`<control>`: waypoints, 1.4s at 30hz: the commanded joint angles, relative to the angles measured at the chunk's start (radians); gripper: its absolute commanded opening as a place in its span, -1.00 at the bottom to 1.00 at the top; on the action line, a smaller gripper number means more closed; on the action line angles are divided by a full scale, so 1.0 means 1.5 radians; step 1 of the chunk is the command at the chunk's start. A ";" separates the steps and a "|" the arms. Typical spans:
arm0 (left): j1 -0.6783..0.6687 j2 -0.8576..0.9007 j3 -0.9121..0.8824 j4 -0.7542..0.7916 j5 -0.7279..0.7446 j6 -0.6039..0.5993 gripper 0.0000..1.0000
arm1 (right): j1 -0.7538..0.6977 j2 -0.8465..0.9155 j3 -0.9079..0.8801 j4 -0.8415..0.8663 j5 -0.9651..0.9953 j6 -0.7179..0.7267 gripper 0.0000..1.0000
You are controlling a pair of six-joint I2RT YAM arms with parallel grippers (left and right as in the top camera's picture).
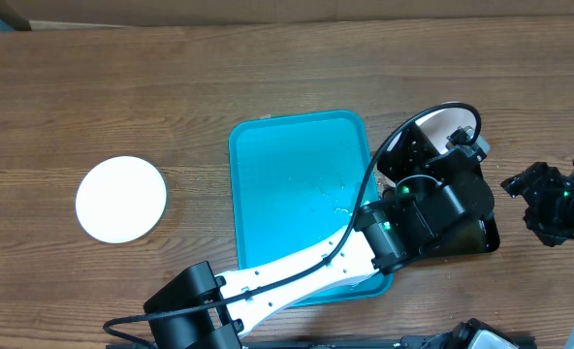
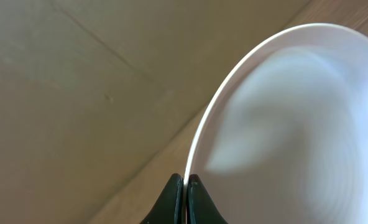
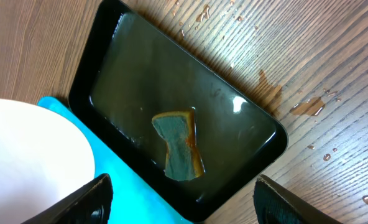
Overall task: Clean dirty plates on tray and stack at the side
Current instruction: 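Carry the white plate with the left gripper onto the plate stack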
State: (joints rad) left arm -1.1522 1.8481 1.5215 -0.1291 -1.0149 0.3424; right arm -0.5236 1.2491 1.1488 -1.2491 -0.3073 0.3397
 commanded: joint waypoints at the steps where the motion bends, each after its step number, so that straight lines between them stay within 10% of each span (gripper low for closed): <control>1: 0.002 -0.002 0.014 -0.008 -0.005 -0.093 -0.92 | -0.002 -0.005 0.010 0.000 -0.001 -0.003 0.48; 8: 0.037 -0.092 0.014 -0.154 0.008 -0.264 -0.92 | -0.002 -0.005 0.010 -0.002 -0.001 -0.003 0.48; 17: 0.302 -0.311 0.014 -0.577 0.317 -0.621 -0.91 | -0.002 -0.005 0.010 -0.001 -0.001 -0.003 0.48; 25: 0.714 -0.342 0.006 -0.740 0.484 -0.620 -0.91 | -0.002 -0.005 0.010 -0.001 -0.001 -0.003 0.48; 33: 1.070 -0.300 -0.109 -0.695 0.592 -0.572 -0.91 | -0.002 -0.005 0.010 0.001 -0.001 -0.003 0.48; 42: 1.220 -0.220 -0.272 -0.558 0.643 -0.544 -0.91 | -0.002 -0.005 0.010 0.006 -0.001 -0.003 0.48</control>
State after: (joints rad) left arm 0.6617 1.4815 1.1683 -1.0039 -0.1116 -0.5091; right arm -0.5240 1.2491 1.1488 -1.2472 -0.3073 0.3393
